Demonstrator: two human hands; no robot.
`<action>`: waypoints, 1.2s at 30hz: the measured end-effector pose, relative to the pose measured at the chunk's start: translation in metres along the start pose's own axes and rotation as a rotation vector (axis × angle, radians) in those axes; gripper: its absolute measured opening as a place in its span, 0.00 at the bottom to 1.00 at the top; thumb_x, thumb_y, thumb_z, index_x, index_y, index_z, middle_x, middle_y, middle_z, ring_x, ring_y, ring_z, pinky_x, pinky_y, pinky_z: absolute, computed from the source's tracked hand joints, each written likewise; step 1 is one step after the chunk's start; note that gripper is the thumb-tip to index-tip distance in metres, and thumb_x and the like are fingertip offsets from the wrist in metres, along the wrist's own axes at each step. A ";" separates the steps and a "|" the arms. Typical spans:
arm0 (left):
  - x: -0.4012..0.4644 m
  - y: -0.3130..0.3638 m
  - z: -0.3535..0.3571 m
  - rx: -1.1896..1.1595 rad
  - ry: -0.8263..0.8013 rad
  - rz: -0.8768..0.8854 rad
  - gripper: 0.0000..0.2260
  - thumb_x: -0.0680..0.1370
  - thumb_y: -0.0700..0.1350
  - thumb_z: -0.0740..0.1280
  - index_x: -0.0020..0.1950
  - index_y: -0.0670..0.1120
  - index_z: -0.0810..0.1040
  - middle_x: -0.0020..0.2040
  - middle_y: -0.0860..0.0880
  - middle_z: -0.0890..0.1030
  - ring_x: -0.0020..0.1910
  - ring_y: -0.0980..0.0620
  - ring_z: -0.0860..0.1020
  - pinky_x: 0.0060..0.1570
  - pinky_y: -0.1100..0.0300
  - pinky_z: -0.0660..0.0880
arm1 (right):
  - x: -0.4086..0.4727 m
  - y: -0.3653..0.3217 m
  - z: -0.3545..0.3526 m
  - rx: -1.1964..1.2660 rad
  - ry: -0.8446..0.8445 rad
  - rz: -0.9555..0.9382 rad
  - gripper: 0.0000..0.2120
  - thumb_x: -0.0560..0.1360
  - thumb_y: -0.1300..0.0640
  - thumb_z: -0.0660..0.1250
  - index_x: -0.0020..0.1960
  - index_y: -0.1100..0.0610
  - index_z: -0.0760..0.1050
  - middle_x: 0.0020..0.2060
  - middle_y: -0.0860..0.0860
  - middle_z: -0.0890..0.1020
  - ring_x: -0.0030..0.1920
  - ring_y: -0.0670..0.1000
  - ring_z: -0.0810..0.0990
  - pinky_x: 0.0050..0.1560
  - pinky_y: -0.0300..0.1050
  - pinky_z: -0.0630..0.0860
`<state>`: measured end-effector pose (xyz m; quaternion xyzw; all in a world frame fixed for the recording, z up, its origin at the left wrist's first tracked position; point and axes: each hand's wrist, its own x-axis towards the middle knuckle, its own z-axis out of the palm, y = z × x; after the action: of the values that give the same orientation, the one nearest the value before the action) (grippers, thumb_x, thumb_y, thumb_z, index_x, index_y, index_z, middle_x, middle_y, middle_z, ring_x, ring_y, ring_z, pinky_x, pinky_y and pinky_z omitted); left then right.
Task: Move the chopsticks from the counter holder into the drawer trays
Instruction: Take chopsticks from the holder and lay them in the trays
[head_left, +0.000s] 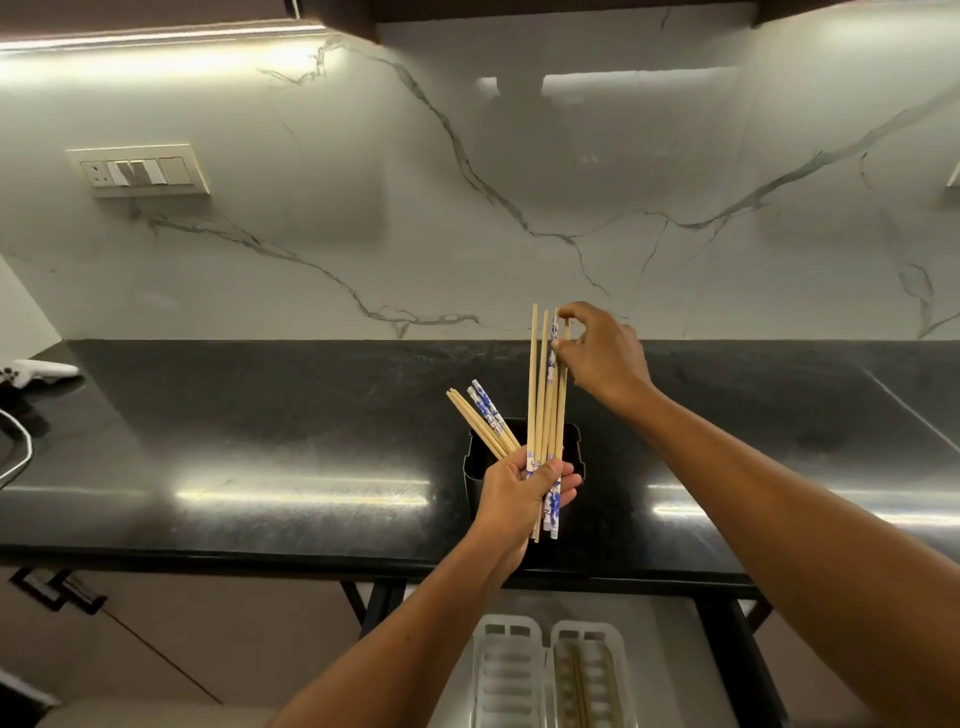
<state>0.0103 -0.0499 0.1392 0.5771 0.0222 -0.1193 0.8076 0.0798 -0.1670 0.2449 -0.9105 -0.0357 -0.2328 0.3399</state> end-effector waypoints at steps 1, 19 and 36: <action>0.000 0.000 -0.001 0.004 0.001 0.000 0.10 0.79 0.40 0.64 0.60 0.43 0.75 0.49 0.43 0.84 0.49 0.49 0.84 0.47 0.61 0.81 | 0.001 0.001 -0.001 0.008 -0.005 -0.008 0.15 0.76 0.59 0.66 0.63 0.55 0.73 0.42 0.52 0.82 0.37 0.50 0.80 0.47 0.48 0.79; -0.001 -0.011 -0.002 0.086 -0.030 -0.009 0.08 0.79 0.40 0.65 0.57 0.45 0.75 0.50 0.42 0.84 0.50 0.49 0.84 0.51 0.58 0.81 | 0.006 0.008 -0.018 0.027 -0.091 0.022 0.06 0.75 0.61 0.68 0.52 0.61 0.77 0.38 0.54 0.81 0.36 0.50 0.83 0.43 0.47 0.83; 0.010 -0.003 -0.013 -0.165 0.041 -0.136 0.09 0.80 0.38 0.62 0.59 0.38 0.76 0.48 0.40 0.83 0.47 0.47 0.84 0.48 0.55 0.81 | 0.021 -0.036 -0.089 0.501 0.245 0.088 0.04 0.80 0.56 0.62 0.50 0.57 0.69 0.37 0.52 0.80 0.34 0.48 0.84 0.38 0.40 0.82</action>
<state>0.0202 -0.0400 0.1303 0.5083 0.0876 -0.1597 0.8417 0.0548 -0.1980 0.3348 -0.7640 -0.0113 -0.3102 0.5657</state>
